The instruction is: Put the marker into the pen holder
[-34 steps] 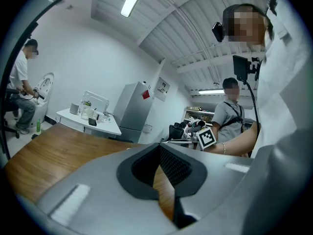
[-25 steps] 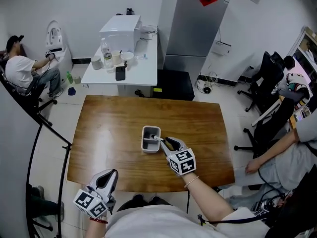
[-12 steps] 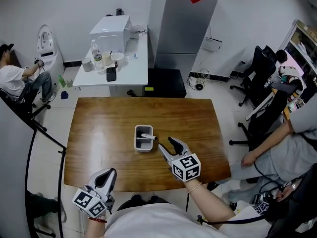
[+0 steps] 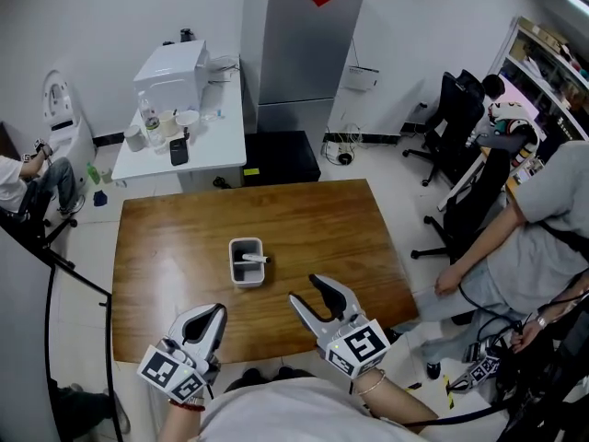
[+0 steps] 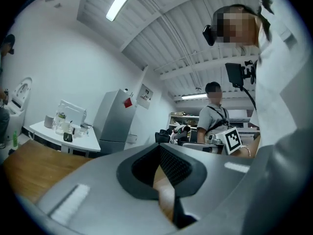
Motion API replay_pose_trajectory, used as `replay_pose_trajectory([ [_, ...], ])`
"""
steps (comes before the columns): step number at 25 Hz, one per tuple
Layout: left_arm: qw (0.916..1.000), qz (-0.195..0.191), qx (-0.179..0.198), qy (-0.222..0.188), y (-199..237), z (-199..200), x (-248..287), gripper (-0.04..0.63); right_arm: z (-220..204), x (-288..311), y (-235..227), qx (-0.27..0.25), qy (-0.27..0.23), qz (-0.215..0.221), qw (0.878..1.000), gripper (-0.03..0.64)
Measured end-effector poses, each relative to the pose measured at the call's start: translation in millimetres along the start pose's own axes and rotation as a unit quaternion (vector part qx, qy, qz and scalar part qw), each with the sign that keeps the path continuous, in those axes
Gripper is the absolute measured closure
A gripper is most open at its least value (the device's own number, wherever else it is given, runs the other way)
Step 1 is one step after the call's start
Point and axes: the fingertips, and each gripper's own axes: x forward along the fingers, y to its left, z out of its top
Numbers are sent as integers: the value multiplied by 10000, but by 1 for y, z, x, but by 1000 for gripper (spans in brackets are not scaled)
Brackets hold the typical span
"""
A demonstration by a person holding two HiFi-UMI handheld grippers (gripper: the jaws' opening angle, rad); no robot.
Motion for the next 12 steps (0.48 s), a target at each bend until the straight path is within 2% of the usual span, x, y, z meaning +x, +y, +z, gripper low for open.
replay_pose_trajectory([
  [6, 9986, -196, 483, 28, -24, 18, 6, 598, 6, -26, 24, 26, -118, 29, 9999, 428],
  [12, 9989, -354, 315, 21, -38, 18, -7, 598, 5, -37, 39, 80, -54, -57, 9999, 433],
])
